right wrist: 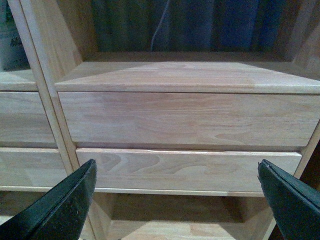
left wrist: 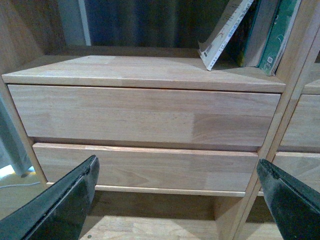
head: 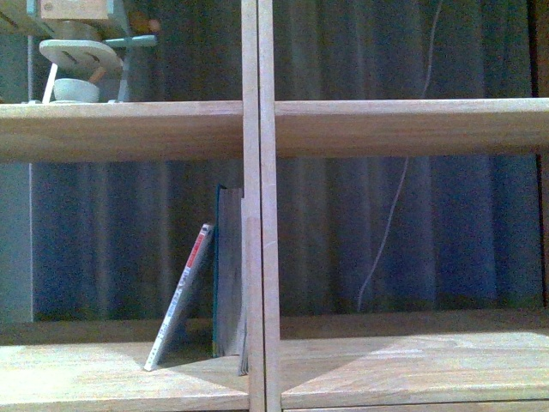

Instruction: Organize books on shelf

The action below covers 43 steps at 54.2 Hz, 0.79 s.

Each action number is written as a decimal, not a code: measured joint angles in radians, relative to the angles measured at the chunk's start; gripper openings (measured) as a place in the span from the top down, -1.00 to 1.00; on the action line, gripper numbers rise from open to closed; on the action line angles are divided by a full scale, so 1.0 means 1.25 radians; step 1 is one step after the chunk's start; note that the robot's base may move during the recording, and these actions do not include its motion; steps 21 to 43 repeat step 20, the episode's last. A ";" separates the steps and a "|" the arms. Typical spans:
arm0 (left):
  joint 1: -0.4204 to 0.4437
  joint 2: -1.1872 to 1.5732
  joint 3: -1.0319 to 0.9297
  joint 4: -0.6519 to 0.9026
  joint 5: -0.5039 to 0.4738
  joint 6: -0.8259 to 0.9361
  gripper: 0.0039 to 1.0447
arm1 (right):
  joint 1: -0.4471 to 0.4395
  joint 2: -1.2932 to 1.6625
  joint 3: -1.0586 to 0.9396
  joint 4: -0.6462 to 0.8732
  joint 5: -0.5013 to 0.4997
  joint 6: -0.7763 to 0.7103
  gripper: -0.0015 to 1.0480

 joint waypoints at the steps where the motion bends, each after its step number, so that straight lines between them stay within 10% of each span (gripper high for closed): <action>1: 0.000 0.000 0.000 0.000 0.000 0.000 -0.86 | 0.000 0.000 0.000 0.000 0.000 0.000 -0.86; 43: 0.000 0.000 0.000 0.000 0.000 0.000 -0.86 | 0.000 0.000 0.000 0.000 0.000 0.000 -0.86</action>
